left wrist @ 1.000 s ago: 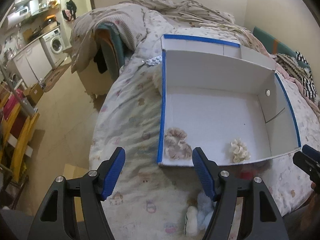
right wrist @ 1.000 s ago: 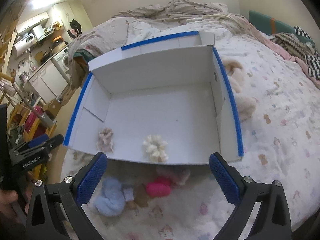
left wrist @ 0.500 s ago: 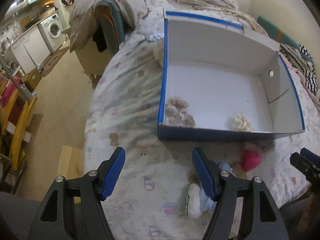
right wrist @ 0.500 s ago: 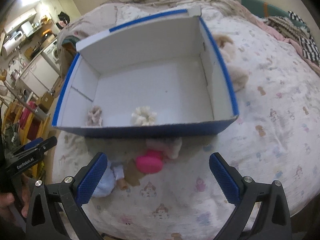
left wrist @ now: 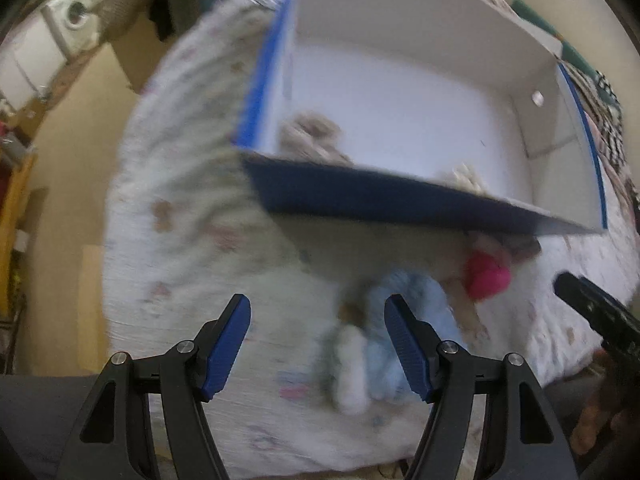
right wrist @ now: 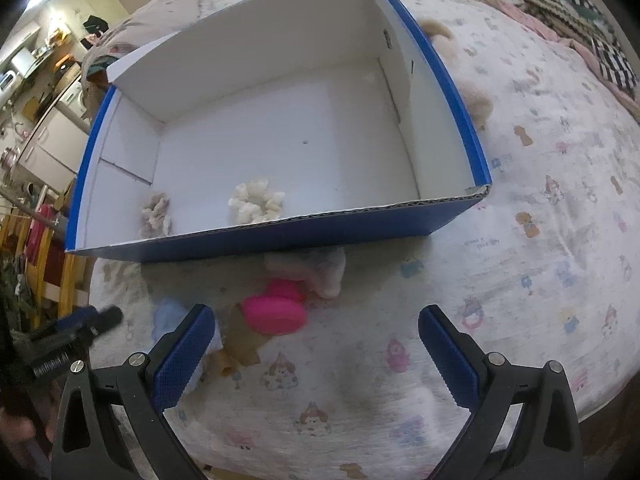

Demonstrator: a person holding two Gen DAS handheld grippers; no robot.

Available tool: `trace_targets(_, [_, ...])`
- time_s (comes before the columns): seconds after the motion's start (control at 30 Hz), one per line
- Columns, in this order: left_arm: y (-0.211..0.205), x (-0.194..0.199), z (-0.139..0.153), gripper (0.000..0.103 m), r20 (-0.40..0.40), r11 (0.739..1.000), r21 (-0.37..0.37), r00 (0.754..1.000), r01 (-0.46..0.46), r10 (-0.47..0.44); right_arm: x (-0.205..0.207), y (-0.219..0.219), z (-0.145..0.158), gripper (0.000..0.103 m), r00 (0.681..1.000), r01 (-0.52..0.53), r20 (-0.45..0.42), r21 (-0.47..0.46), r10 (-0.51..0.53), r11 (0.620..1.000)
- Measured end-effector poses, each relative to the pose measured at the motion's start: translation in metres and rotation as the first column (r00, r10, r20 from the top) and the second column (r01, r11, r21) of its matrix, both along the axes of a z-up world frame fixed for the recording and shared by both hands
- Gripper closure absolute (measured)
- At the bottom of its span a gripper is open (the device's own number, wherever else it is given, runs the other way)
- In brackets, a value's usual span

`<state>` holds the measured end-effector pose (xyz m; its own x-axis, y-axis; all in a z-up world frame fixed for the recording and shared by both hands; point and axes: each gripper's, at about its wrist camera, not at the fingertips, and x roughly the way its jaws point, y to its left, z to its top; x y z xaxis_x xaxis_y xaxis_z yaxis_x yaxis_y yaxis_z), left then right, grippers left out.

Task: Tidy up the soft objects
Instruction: 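Lower the left tool and grasp the light-blue fluffy scrunchie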

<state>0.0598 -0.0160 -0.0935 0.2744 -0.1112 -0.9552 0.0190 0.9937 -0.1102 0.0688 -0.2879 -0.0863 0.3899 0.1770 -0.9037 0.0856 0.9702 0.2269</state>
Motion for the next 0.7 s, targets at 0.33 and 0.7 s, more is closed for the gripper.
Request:
trace_targets(0.33, [-0.019,-0.002,-0.032,0.037,-0.158,0.998,-0.034,0.986,0.048,-0.053,0.005,0.001,-0.006,0.0,1.0,0.005,-0.019,0.0,-0.005,1.0])
trace_targets(0.7, [-0.042,-0.004,-0.036,0.09,-0.162,0.989,-0.032,0.976,0.142,-0.145,0.006,0.007,-0.009,0.0,1.0,-0.016,-0.025,-0.019,0.016,1.0])
